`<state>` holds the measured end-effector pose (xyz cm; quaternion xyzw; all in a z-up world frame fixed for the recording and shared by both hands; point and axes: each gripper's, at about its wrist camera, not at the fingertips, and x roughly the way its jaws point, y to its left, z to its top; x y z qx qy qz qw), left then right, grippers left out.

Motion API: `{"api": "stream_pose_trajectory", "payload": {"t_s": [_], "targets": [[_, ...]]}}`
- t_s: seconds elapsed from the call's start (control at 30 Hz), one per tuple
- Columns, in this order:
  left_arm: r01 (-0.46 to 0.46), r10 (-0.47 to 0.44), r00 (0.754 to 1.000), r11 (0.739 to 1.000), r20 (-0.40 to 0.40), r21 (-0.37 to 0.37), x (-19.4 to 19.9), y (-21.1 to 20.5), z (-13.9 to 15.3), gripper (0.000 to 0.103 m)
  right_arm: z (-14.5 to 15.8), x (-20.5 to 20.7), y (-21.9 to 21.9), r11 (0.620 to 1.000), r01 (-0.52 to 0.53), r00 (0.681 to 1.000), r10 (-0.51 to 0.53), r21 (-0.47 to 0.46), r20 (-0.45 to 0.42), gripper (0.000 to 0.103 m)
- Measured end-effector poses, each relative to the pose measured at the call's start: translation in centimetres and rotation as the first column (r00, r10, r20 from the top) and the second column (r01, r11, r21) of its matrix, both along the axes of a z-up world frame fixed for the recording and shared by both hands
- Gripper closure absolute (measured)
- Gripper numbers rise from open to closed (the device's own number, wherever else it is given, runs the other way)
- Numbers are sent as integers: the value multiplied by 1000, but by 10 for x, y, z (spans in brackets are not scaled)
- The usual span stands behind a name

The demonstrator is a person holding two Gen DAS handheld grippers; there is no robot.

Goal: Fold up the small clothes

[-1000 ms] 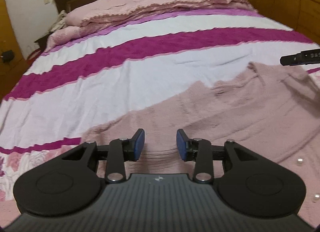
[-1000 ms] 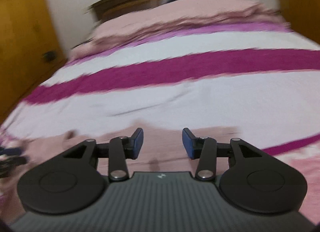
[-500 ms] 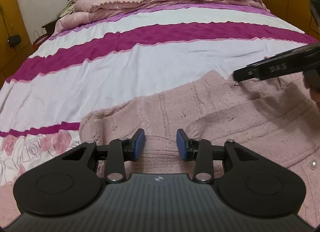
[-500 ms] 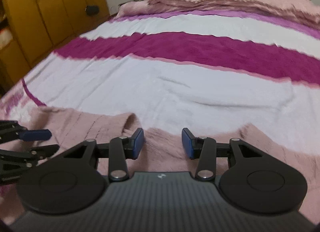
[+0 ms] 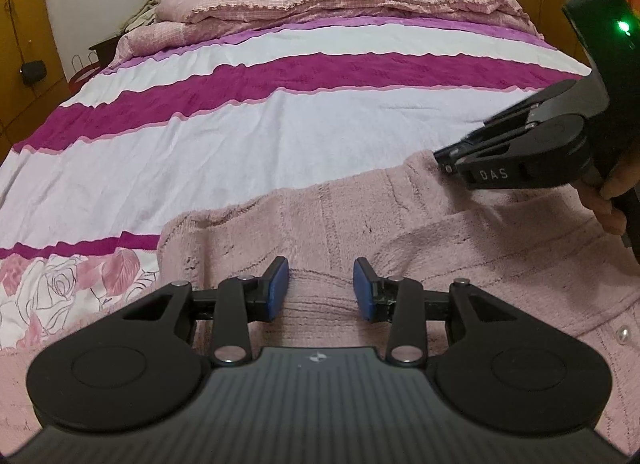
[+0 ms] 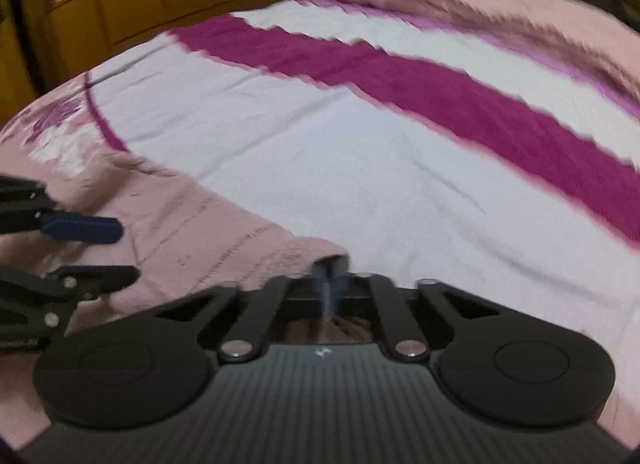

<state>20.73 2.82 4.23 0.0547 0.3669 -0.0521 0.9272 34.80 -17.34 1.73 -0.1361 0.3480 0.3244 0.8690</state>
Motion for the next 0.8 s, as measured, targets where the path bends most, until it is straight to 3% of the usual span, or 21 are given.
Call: {"api": "stream_pose_trajectory", "payload": {"t_s": [0.13,0.17,0.27,0.43,0.5,0.63,0.8], "targets": [[-6,6,1000,1000,6,11,-1,-3,-1,59,-1,-2,9,992,92,980,-75,-86,184,99],[-5,5,1000,1000,6,18,0,-4,-2,59,-4,1,10,987,127,976,-106,-101,190,97],[-2,1,1000,1000,8,24,-1,-4,-3,58,-5,6,0,987,143,986,-136,-66,100,97],[-16,17,1000,999,14,-29,-5,4,5,58,19,-9,-47,953,239,970,-242,184,-7,97],[-12,13,999,998,30,-54,-8,5,12,58,23,-16,-63,933,270,963,-265,237,-56,97],[13,-10,999,999,54,-40,-11,-3,21,58,18,-27,-63,942,238,970,-220,235,-103,97],[32,-30,999,999,45,-36,-13,-15,19,58,1,-20,-39,967,225,971,-212,120,-107,98]]}}
